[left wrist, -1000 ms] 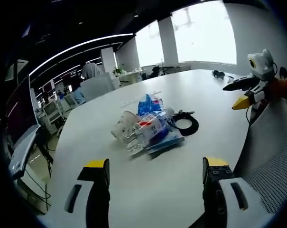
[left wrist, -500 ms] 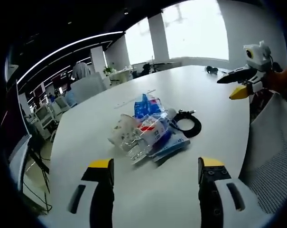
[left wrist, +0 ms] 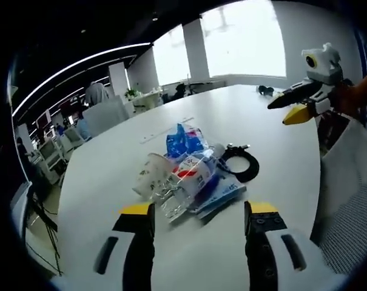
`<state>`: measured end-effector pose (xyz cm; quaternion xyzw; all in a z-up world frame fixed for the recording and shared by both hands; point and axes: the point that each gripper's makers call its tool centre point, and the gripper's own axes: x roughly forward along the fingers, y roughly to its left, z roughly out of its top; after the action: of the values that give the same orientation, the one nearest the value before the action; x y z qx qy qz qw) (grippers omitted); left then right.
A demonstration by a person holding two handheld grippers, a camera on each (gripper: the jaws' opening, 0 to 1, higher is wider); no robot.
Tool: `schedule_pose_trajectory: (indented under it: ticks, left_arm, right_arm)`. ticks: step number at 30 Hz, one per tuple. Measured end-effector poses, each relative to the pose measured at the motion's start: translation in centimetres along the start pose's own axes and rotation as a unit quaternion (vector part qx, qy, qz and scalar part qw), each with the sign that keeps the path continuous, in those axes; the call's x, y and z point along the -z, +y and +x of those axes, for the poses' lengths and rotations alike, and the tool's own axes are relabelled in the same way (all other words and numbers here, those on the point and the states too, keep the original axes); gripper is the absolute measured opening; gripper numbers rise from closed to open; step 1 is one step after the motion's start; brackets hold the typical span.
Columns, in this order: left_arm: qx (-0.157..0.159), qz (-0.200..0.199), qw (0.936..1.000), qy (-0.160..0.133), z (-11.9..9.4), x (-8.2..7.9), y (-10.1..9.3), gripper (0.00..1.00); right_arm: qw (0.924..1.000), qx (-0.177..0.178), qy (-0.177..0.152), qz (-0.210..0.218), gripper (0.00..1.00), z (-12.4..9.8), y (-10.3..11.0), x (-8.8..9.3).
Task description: Arrange the tabletop items into an orderly group along one side of the table until the central work area is clear of visible clutter.
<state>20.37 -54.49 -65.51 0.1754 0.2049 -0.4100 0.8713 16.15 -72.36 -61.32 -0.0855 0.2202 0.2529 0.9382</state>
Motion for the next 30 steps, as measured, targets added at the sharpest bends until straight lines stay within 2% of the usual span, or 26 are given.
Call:
schedule_pose_trajectory:
  ticks: [9, 16, 30]
  left_arm:
    - [0.009, 0.003, 0.9999, 0.005, 0.9, 0.2, 0.1, 0.54]
    - [0.013, 0.008, 0.9998, 0.012, 1.4, 0.2, 0.5, 0.52]
    - [0.024, 0.034, 0.9989, 0.021, 3.1, -0.4, 0.7, 0.49]
  right_arm:
    - [0.9994, -0.026, 0.012, -0.021, 0.35, 1.6, 1.0, -0.3]
    - [0.9986, -0.042, 0.022, -0.021, 0.30, 2.7, 1.4, -0.3]
    - [0.9959, -0.047, 0.051, -0.059, 0.22, 4.8, 1.3, 0.0]
